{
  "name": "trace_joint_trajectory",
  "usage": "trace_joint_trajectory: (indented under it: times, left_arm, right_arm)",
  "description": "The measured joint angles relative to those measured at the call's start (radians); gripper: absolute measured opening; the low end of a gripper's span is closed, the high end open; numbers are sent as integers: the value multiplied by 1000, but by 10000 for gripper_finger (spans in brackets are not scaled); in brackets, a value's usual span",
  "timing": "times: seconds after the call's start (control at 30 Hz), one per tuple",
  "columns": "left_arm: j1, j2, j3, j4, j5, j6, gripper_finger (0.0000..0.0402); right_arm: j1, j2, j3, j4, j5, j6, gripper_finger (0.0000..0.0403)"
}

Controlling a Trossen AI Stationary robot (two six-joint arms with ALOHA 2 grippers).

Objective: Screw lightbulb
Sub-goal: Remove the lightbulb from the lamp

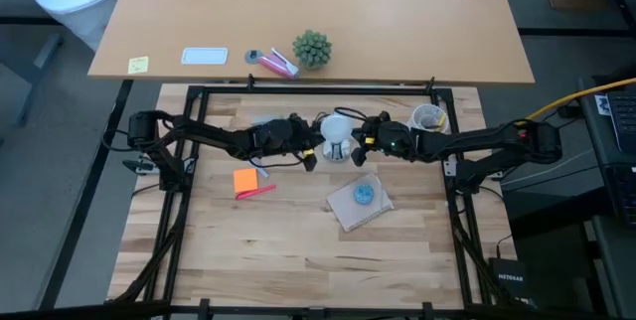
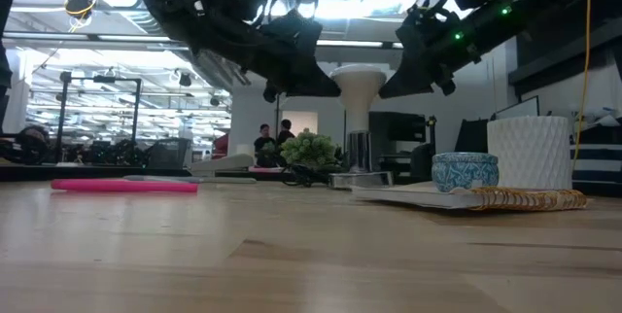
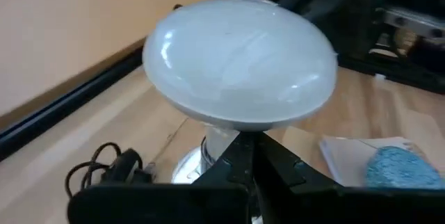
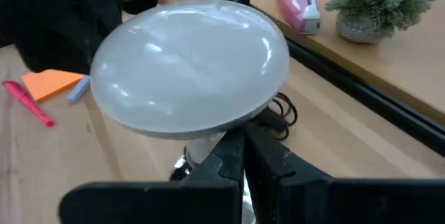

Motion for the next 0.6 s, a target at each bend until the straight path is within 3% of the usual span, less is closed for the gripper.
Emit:
trace_joint_trajectory:
  times: [0.6]
  left_arm:
    - [-56, 0, 1, -20, -30, -29, 0]
  right_arm:
    - [2, 0, 1, -12, -69, 0, 11]
